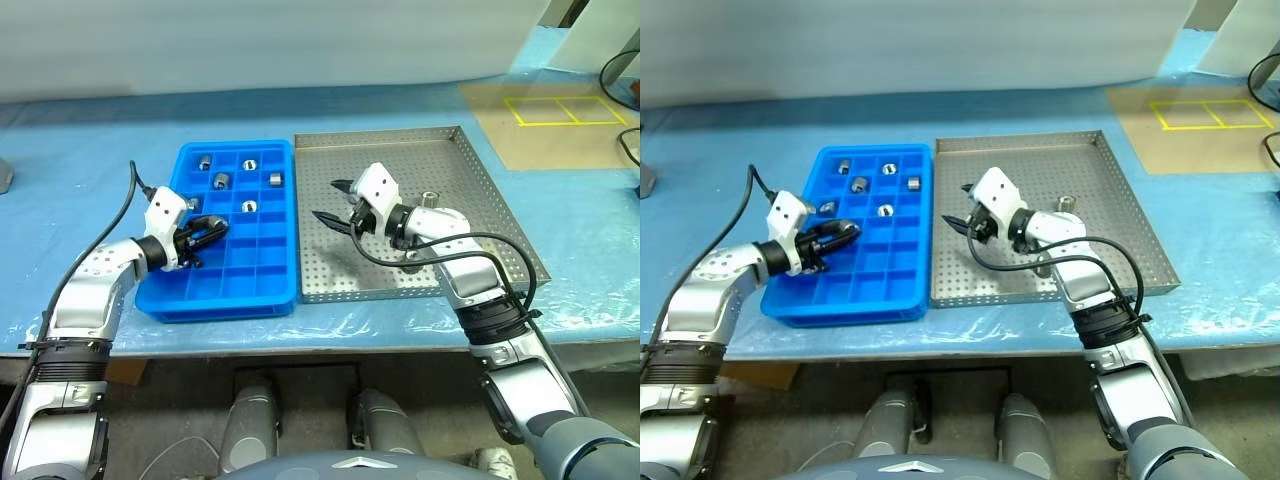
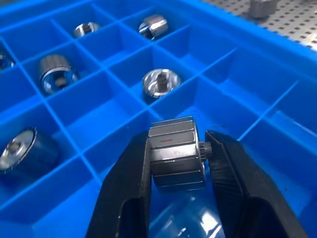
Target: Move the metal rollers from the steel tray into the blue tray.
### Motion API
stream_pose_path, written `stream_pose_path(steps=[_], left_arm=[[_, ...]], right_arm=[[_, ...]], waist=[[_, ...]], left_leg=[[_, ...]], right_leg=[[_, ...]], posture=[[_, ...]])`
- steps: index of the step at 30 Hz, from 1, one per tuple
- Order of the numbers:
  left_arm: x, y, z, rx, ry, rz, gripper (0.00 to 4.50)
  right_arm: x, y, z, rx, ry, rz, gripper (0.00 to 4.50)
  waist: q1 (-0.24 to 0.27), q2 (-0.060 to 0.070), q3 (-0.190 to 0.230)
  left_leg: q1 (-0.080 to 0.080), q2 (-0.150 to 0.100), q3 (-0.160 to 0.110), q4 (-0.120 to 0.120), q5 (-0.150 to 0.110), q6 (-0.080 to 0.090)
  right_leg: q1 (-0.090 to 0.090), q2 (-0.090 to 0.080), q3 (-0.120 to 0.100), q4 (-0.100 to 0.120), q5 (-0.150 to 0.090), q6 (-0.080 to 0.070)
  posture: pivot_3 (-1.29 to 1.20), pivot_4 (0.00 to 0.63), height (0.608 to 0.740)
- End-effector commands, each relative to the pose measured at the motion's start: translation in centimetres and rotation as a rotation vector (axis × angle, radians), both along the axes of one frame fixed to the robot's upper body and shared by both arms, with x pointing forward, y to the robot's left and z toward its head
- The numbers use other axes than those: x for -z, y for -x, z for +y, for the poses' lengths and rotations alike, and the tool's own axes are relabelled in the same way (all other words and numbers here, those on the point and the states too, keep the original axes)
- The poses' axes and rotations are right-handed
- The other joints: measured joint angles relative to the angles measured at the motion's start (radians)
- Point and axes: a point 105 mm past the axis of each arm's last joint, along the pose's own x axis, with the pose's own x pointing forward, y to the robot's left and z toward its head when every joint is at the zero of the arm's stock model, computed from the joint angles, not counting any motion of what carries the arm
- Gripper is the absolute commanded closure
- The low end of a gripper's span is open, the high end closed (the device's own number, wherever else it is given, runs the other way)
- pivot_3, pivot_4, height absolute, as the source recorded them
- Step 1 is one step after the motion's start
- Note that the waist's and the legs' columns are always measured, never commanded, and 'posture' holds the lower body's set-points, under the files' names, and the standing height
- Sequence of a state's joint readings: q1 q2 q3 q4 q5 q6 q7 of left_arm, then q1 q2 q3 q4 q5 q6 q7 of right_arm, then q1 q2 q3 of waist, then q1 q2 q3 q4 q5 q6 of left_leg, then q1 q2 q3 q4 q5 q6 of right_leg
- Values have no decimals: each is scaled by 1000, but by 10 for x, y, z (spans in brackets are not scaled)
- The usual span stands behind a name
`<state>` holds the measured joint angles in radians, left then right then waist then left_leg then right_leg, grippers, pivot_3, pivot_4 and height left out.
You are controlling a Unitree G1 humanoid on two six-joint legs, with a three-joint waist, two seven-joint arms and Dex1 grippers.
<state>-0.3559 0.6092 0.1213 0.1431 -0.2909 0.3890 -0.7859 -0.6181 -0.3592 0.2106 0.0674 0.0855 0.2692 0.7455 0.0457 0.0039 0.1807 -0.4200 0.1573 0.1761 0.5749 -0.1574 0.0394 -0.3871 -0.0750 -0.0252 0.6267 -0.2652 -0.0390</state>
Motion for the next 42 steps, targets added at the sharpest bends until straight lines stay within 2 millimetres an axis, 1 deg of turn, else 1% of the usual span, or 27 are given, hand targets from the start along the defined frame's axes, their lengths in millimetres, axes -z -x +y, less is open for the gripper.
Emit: stream_pose_path(steps=[1,4,8,10,11,13,14,17,19,22,24,26,29,30,32,36,40,42], left_arm=[[-10,-4,11,-33,-18,-53,3186],[1,-3,4,-1,-49,-28,3186],[13,-7,2,-15,-61,6,3186],[13,-7,0,-6,-51,9,2463],[13,-7,0,-3,-49,6,2242],[4,-11,-5,7,-59,-21,1545],[-5,-12,-9,25,-31,-41,1236],[-43,-15,-20,72,108,-107,1236],[-65,-8,-28,147,174,-132,1236],[-81,5,-41,255,181,-146,1236],[-92,13,-57,337,175,-171,1236],[-99,19,-79,424,165,-196,1236],[-96,29,-107,534,157,-196,1236],[-91,31,-116,568,167,-170,1236],[-78,32,-128,611,174,-111,1236],[-58,29,-140,646,146,-64,1236],[-56,29,-148,681,149,-62,1236],[-54,29,-148,685,144,-61,1236]], right_arm=[[-14,1,-3,-3,-1,-58,1108],[-13,1,-3,2,3,-59,1108],[-13,1,-4,9,8,-64,1108],[-13,1,-6,17,9,-67,1069],[-14,1,-6,19,9,-68,1069],[-15,1,-10,29,7,-71,1069],[-16,0,-12,36,9,-72,1069],[-16,0,-21,56,20,-73,1069],[-16,1,-27,68,33,-71,1069],[-14,3,-40,92,56,-62,1069],[-13,4,-52,116,70,-44,1069],[-10,8,-66,132,76,3,1069],[-2,21,-82,122,111,70,1069],[2,25,-86,126,132,83,1069],[7,31,-89,123,158,101,1069],[12,36,-87,110,187,105,1069],[20,33,-94,145,191,133,1069],[30,38,-98,143,218,160,1069]], waist=[[-1,0,0],[-2,0,0],[-3,0,0],[-2,0,0],[-2,0,0],[0,0,0],[2,0,0],[4,0,0],[1,-1,0],[-5,-1,0],[-8,-1,0],[-7,-1,0],[-2,-1,0],[-1,-1,0],[-5,-1,0],[-26,0,0],[-35,0,0],[-33,0,0]], left_leg=[[0,0,0,0,0,0],[0,0,0,-1,0,0],[0,0,0,-2,0,0],[1,0,0,-2,0,0],[1,0,0,-2,0,0],[2,0,0,-1,0,0],[2,0,0,-1,0,0],[2,-1,0,-1,1,0],[1,-1,0,-1,1,0],[0,0,0,-2,1,0],[1,0,1,-3,1,1],[1,0,1,-3,2,1],[1,-1,1,-3,1,1],[1,0,0,-2,1,2],[2,-1,1,-2,1,2],[4,0,1,-2,1,2],[6,3,1,-3,1,2],[5,3,1,-3,1,2]], right_leg=[[0,0,0,0,0,0],[0,0,0,-1,0,0],[0,0,0,-1,0,0],[0,0,0,0,0,0],[1,0,0,0,0,0],[2,0,0,0,0,0],[2,0,0,0,0,0],[2,0,0,0,0,0],[1,0,0,0,0,-1],[0,0,0,0,0,-1],[0,0,0,-1,0,-1],[0,0,0,-1,0,-1],[1,0,0,-1,0,-1],[2,0,0,-2,0,-1],[3,0,0,-2,0,-1],[2,1,1,0,1,-1],[3,3,1,0,1,-1],[3,3,1,0,1,-2]], posture=[[-34,150,740],[-48,150,740],[-63,150,740],[-66,150,740],[-66,150,740],[-80,150,740],[-84,150,740],[-100,150,740],[-110,150,740],[-120,150,740],[-127,150,740],[-136,150,740],[-153,150,740],[-164,150,740],[-177,150,740],[-202,150,740],[-224,150,740],[-226,150,740]])
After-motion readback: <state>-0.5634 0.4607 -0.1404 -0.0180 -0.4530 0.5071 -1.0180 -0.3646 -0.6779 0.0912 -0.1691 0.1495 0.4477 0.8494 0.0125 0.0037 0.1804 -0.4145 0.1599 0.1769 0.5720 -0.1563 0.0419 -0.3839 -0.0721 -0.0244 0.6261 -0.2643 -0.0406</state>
